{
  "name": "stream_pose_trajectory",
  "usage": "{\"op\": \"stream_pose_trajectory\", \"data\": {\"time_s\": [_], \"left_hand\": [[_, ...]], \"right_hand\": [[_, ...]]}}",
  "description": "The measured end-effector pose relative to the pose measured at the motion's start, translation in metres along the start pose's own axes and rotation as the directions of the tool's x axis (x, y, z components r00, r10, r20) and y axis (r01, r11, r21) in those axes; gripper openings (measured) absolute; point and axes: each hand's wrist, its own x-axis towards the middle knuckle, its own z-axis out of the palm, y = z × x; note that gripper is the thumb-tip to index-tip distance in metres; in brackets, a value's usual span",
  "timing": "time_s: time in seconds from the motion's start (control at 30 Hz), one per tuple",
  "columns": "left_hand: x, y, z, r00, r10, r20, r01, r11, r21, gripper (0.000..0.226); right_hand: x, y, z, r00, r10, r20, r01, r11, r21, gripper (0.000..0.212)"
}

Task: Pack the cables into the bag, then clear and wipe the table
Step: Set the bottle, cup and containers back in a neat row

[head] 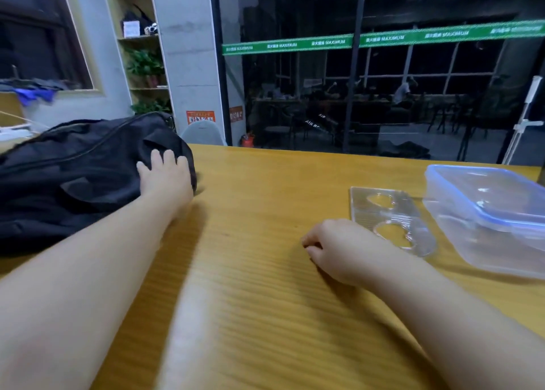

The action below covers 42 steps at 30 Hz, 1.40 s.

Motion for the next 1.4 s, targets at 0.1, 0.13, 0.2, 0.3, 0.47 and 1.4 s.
{"op": "stream_pose_trajectory", "data": {"time_s": [0.1,0.13,0.2,0.3,0.47,1.4], "left_hand": [[0.006,-0.017,0.011,0.993,-0.069,0.097,0.069,0.998,0.008,0.042],[0.007,-0.02,0.016,0.986,-0.078,0.149,0.078,0.997,0.007,0.038],[0.009,-0.023,0.025,0.977,-0.091,0.194,0.088,0.996,0.026,0.033],[0.015,-0.028,0.029,0.983,-0.111,0.147,0.099,0.991,0.086,0.034],[0.025,-0.035,0.029,0.991,-0.074,0.114,0.049,0.977,0.208,0.024],[0.023,-0.034,0.047,0.996,0.051,0.078,-0.059,0.993,0.101,0.023]], "right_hand": [[0.009,-0.005,-0.007,0.998,0.053,-0.02,-0.053,0.998,0.023,0.025],[0.013,-0.006,-0.008,0.998,0.065,-0.022,-0.065,0.998,0.018,0.024],[0.02,-0.01,-0.009,0.997,0.082,-0.011,-0.082,0.997,-0.006,0.021],[0.025,-0.017,-0.017,0.995,0.088,0.05,-0.085,0.995,-0.054,0.015],[0.027,-0.027,-0.031,0.984,0.062,0.165,-0.039,0.99,-0.136,0.009],[0.025,-0.013,-0.04,0.983,0.03,0.183,-0.007,0.992,-0.125,0.029]]}}
